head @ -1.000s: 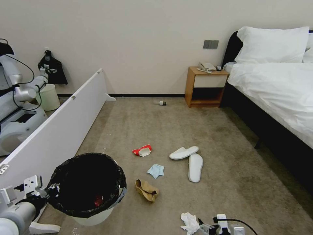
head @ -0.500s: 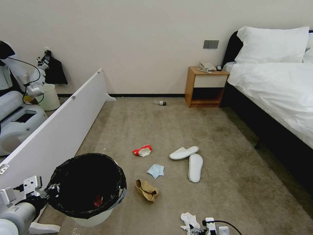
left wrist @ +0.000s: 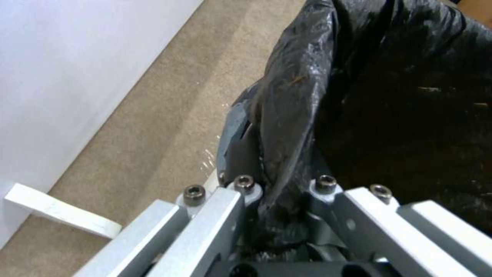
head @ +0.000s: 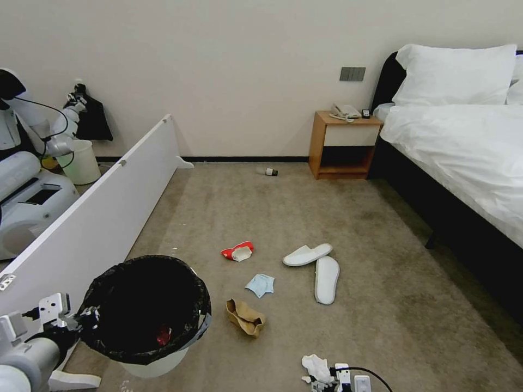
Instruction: Pick up the trash bin, then pick up the garbage from the floor and place it into the trash bin.
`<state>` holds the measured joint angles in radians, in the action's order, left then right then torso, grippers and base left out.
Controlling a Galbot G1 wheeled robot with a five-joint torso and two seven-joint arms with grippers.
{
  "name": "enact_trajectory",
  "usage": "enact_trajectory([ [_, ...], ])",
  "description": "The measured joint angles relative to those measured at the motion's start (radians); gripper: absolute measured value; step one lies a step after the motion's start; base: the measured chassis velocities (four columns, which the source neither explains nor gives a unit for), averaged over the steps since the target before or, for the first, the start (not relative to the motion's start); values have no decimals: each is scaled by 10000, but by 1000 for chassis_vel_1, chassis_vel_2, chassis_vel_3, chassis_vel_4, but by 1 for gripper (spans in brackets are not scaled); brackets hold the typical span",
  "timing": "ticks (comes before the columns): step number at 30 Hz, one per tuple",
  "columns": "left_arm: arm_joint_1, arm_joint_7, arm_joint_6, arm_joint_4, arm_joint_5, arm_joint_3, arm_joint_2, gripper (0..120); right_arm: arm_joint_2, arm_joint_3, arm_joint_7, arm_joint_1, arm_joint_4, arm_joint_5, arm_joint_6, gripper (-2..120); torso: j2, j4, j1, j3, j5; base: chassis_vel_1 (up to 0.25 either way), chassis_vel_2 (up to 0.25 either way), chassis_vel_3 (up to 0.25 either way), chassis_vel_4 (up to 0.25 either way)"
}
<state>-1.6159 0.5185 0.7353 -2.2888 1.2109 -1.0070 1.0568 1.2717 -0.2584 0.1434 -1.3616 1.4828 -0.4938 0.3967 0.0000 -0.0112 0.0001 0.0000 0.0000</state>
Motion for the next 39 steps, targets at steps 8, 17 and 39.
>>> enact_trajectory([
  [8,-41,-24,0,-30,37,-103,-18,4,69,-97,-71,106,-226,-30,-29,62,0,-1,0,0,0,0,0,0,0],
  [17,-58,-41,0,-34,70,-138,-26,4,88,-145,-111,128,-272,-88,-36,33,0,0,0,0,0,0,0,0,0],
  [39,-165,-47,0,-162,174,-6,-63,4,-489,-562,-702,-398,1874,139,-691,0,0,-3,0,0,1,0,0,0,0],
])
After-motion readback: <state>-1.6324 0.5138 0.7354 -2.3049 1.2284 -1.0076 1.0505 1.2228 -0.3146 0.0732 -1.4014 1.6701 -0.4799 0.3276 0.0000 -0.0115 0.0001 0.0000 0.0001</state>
